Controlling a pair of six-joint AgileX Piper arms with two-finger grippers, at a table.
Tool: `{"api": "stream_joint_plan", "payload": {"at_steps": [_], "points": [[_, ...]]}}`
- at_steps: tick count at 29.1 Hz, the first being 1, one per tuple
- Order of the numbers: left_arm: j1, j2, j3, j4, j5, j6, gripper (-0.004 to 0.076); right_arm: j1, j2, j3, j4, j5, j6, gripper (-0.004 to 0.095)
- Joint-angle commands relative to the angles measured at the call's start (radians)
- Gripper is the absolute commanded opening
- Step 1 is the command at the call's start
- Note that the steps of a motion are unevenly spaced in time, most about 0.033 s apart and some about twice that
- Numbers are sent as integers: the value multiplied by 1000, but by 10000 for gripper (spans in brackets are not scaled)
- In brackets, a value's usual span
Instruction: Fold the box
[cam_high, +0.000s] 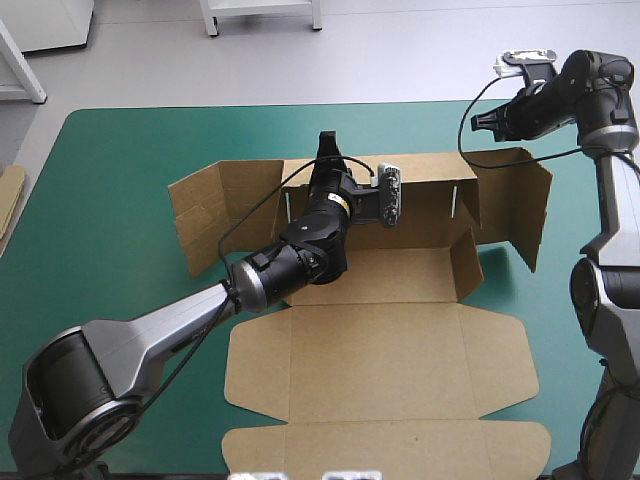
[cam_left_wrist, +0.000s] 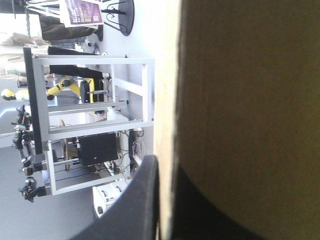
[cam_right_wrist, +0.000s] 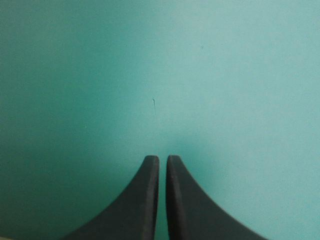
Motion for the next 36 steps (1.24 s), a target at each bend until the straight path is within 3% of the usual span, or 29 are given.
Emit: {"api": "stream_joint_plan", "payload": {"at_steps": [1,15,36], "points": [[-8,-42,-7,106,-33,-47,-9,-17,-45,-17,19,0,-7,59],[-8,-44,39,115,-42,-87,-9,-21,-42,51,40,2,-8,59],[-8,-44,45,88,-37,-82,-9,-21,-271,296,28,0,-30,58]]}}
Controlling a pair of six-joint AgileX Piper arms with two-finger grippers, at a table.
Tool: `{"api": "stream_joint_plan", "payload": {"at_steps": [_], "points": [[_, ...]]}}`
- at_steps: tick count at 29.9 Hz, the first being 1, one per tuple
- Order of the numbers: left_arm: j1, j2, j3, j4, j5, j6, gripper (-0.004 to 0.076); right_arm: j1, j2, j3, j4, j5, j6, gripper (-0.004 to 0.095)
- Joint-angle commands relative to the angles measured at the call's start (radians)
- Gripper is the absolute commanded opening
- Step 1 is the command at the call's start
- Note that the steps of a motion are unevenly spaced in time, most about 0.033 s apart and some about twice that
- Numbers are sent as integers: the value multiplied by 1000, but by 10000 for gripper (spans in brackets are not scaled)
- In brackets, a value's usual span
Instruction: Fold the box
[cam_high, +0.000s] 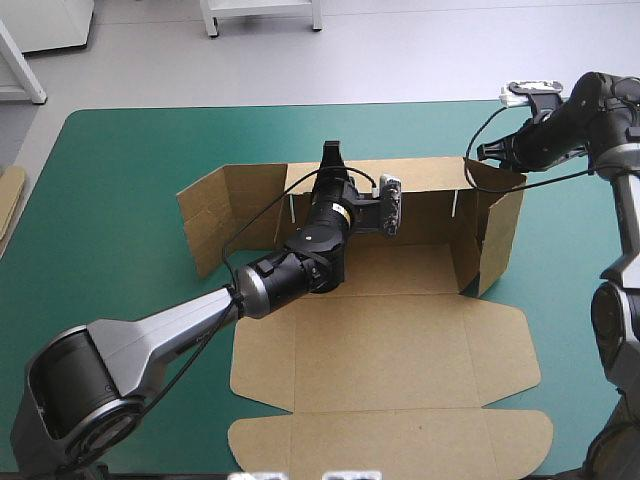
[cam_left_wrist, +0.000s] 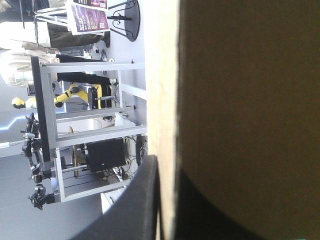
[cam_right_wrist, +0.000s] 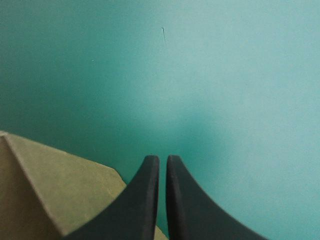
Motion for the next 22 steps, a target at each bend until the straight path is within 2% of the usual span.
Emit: {"api": "stream_joint_plan", "payload": {"at_steps": [1,7,19,22], "points": [[-7,-52,-21,8,5,-16,-9,-6,-100,1,21,3,-16,59],[-7,-52,-21,7,3,-24,-9,-6,-168,140,115,-27,-58,59],[-7,-52,-21,9,-22,-69,-9,-6,-390,497,192,-290,-209,59],[-7,-52,-21,7,-22,-69,-9,-6,-444,603,237,-388,-270,59]]}}
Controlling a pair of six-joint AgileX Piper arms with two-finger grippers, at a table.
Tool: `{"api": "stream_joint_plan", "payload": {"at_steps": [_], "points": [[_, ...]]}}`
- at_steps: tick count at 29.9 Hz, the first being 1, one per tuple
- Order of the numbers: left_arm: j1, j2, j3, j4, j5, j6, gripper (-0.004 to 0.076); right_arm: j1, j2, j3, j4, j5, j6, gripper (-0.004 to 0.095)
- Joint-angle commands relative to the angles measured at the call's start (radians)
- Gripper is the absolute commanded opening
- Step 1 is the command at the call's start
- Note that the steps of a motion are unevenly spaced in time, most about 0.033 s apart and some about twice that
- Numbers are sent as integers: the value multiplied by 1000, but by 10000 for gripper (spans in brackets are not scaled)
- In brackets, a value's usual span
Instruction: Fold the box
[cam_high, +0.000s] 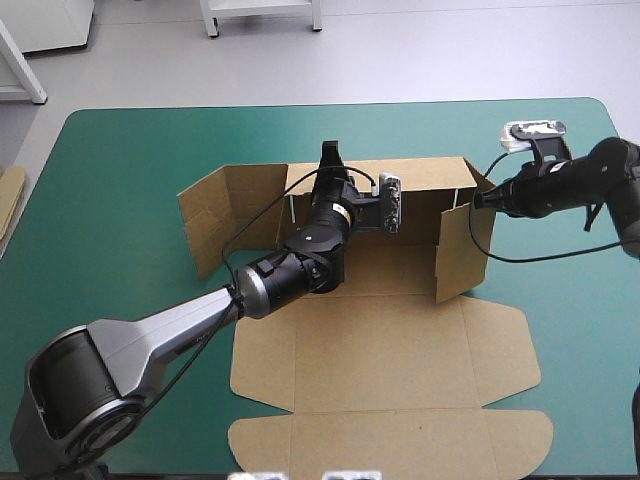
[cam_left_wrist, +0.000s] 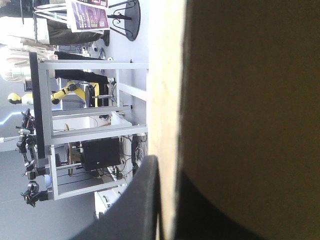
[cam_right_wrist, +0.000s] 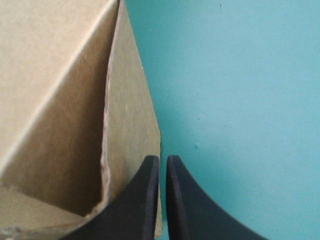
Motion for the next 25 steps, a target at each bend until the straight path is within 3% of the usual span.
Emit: {"api": "stream_joint_plan", "payload": {"at_steps": [1,6,9,21,25], "points": [[-7,-52,-21,7,-17,-27,-9,-6,-98,86,89,-141,-96,59],[-7,-52,-21,7,-19,-27,-8,-6,-177,240,280,-284,-305,59],[-7,-52,-21,5,-19,-27,-9,-6,-211,301,345,-304,-402,59],[-7,-52,-21,5,-18,-27,-9,-5,-289,403,361,-300,-435,60],[-7,-52,-21,5,-18,-27,-8,-5,-289,404,363,-291,-470,155]]}}
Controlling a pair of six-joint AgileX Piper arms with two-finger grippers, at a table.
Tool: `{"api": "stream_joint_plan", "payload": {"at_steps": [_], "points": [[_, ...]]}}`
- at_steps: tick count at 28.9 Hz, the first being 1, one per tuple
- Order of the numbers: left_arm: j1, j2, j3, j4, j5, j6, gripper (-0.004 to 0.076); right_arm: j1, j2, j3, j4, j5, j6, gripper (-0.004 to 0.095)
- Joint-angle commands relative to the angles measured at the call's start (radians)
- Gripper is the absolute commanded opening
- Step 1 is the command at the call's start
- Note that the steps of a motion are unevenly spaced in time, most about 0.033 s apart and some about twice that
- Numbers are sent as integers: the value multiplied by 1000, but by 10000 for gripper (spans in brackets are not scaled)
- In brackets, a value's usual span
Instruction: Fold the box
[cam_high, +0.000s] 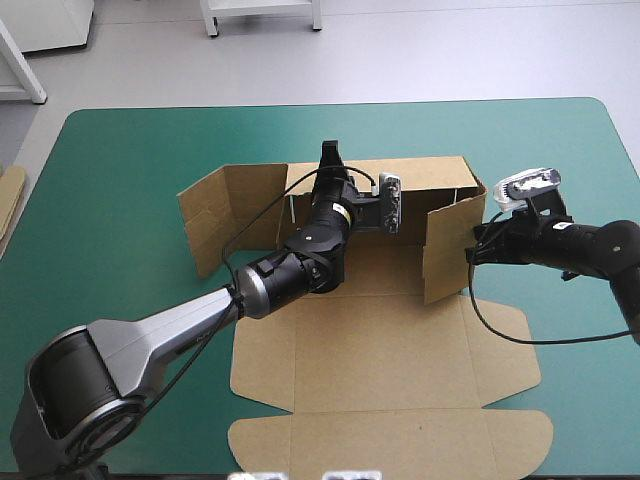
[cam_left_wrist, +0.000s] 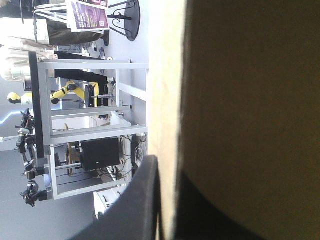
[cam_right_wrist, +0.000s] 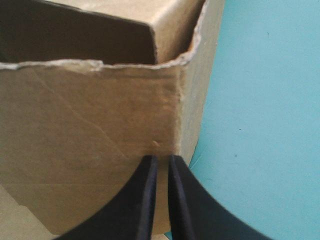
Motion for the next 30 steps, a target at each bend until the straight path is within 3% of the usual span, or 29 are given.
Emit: {"api": "stream_joint_plan", "payload": {"at_steps": [1,6,9,17,26,30], "points": [[-7,-52,-21,5,-16,-23,-9,-5,-29,-23,48,-25,-49,191],[-7,-52,-21,5,-16,-23,-8,-5,-29,-23,89,-39,-102,426],[-7,-52,-21,5,-16,-23,-9,-5,-29,-23,91,-54,-102,507],[-7,-52,-21,15,-16,-23,-9,-3,51,-23,238,-20,-200,519],[-7,-52,-21,23,-16,-16,-8,13,58,-25,240,0,-219,519],[-7,-52,-21,58,-16,-15,-8,75,58,-25,205,-70,-202,519]]}}
